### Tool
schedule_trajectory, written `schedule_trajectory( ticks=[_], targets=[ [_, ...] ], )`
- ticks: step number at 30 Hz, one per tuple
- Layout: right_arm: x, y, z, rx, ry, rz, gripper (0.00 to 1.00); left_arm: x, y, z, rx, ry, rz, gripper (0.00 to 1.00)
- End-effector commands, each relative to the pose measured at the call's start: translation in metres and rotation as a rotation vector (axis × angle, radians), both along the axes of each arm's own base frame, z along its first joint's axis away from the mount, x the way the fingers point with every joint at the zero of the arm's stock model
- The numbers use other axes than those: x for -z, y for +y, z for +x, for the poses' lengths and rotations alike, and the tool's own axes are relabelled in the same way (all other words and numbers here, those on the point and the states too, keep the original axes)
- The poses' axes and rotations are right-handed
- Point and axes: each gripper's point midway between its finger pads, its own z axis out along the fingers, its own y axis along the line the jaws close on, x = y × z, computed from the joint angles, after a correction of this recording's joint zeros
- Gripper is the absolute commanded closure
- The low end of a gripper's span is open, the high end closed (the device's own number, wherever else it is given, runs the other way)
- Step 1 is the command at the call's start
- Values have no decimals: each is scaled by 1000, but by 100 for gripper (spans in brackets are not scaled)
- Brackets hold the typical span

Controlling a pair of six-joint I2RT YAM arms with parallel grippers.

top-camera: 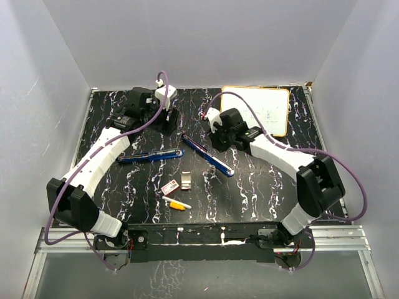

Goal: Load the staples into the stapler

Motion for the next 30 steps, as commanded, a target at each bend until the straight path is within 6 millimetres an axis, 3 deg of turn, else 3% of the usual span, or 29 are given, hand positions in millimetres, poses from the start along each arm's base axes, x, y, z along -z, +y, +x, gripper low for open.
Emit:
schedule_trajectory(
  ticks=[1, 8, 30],
  targets=[
    [-5, 6, 12, 4, -47, -61, 87, -25, 22, 9, -88, -85, 55, 28],
    [10, 10, 8, -1, -7, -112, 87, -22, 29, 13, -123, -90, 79, 19],
    [31, 13, 0, -34, 58, -165, 88, -19, 28, 12, -110, -89, 79, 17]
  ],
)
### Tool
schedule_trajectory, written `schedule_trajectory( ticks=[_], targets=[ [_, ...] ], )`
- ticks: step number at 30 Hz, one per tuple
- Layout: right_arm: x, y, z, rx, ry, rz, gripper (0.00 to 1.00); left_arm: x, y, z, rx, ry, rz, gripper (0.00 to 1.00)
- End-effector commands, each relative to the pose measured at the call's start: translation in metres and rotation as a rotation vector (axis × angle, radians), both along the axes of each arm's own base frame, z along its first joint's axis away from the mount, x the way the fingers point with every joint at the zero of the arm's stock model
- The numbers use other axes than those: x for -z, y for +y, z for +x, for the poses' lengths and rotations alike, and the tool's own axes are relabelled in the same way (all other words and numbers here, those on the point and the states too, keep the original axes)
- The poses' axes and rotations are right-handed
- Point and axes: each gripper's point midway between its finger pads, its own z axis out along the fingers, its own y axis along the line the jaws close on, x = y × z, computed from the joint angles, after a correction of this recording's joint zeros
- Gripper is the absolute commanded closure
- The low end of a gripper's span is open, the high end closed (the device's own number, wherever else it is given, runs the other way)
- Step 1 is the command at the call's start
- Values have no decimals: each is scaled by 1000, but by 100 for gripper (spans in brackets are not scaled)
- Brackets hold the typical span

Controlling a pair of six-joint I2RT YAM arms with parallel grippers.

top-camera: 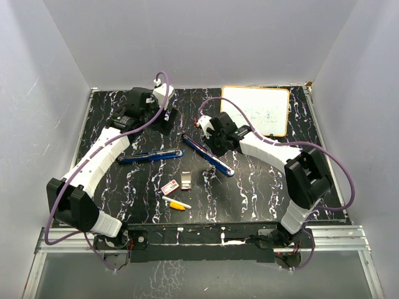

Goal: Load the staples into the stapler

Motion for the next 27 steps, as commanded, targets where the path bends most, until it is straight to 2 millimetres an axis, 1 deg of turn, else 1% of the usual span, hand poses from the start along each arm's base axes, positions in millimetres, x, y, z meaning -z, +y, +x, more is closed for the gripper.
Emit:
schedule_trajectory(
  ticks=[1, 11, 12, 13, 21, 27],
  targets=[
    [-14, 14, 12, -16, -46, 27, 88, -22, 5, 0, -8, -51, -14, 17],
    [-14, 16, 13, -14, -46, 14, 88, -23, 5, 0, -5, -52, -16, 16],
    [-4, 16, 12, -15, -27, -2, 88, -23, 5, 0, -5, -52, -16, 16],
    [-2, 16, 12, -14, -25, -5, 88, -23, 4, 0, -5, -52, -16, 16],
    [1, 15, 13, -8, -24, -20, 88, -23, 5, 0, -5, -52, -16, 16],
    [-1, 15, 14, -8, -27, -16, 88, -23, 5, -1, -4, -52, -17, 16]
  ],
)
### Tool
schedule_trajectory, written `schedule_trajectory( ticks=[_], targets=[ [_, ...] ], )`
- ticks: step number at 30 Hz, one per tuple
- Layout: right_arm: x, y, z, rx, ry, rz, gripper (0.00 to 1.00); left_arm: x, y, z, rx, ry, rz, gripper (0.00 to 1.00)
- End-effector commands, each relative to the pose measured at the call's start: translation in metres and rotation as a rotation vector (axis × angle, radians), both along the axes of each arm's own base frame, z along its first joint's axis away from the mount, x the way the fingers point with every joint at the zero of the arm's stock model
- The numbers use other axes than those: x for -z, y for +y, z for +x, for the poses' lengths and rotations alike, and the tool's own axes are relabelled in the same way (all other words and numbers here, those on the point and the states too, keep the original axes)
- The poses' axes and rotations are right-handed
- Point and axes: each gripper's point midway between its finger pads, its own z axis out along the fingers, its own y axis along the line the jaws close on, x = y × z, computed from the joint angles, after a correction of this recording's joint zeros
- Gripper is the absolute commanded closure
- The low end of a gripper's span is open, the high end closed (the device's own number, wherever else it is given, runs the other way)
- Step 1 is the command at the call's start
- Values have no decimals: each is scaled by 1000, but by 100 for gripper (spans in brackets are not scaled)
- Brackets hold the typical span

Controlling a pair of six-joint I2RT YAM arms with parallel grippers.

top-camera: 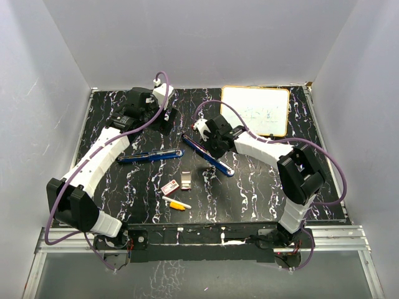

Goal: Load the staples into the stapler

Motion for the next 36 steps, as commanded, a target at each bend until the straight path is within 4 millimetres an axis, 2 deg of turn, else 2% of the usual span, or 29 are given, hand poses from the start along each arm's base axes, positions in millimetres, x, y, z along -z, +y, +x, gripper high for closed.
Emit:
schedule_trajectory(
  ticks=[1, 11, 36],
  targets=[
    [-20, 12, 15, -4, -65, 34, 88, -23, 3, -1, 0, -51, -17, 16],
    [-35, 14, 16, -6, -82, 55, 89, -23, 3, -2, 3, -52, -16, 16],
    [-17, 5, 16, 6, -61, -1, 89, -27, 5, -3, -1, -61, -15, 15]
  ],
)
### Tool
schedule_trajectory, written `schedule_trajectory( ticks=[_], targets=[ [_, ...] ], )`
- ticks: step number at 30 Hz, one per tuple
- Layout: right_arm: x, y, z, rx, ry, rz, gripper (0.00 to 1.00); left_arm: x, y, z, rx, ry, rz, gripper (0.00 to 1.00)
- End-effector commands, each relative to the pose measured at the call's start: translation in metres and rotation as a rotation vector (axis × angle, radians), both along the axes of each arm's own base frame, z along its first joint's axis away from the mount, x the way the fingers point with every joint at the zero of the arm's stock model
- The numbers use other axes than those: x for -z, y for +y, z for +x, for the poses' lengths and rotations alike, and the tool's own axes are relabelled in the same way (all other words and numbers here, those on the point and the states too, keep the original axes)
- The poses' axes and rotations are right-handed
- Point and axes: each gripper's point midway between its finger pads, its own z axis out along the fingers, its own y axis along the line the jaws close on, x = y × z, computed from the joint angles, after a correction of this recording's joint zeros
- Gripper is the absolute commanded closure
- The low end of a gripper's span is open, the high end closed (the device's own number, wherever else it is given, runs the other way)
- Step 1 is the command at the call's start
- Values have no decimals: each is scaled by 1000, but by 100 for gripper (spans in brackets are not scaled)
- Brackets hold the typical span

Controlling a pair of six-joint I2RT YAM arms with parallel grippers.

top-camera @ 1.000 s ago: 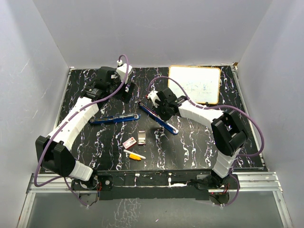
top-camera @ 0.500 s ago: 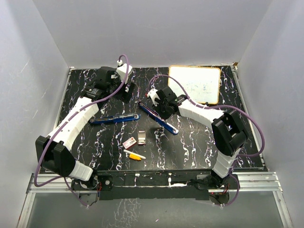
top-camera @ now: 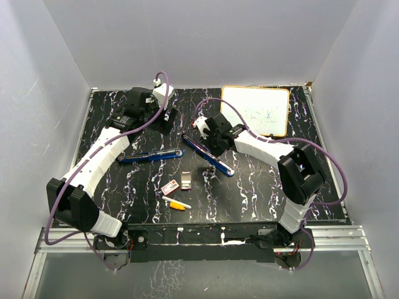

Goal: Load the staples into the stapler

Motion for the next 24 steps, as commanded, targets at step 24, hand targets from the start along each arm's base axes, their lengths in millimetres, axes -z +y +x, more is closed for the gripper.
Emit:
schedule_trajectory(
  ticks=[24],
  targets=[
    [3, 5, 7, -6, -9, -10, 89, -27, 6, -3, -6, -60, -18, 15]
  ],
)
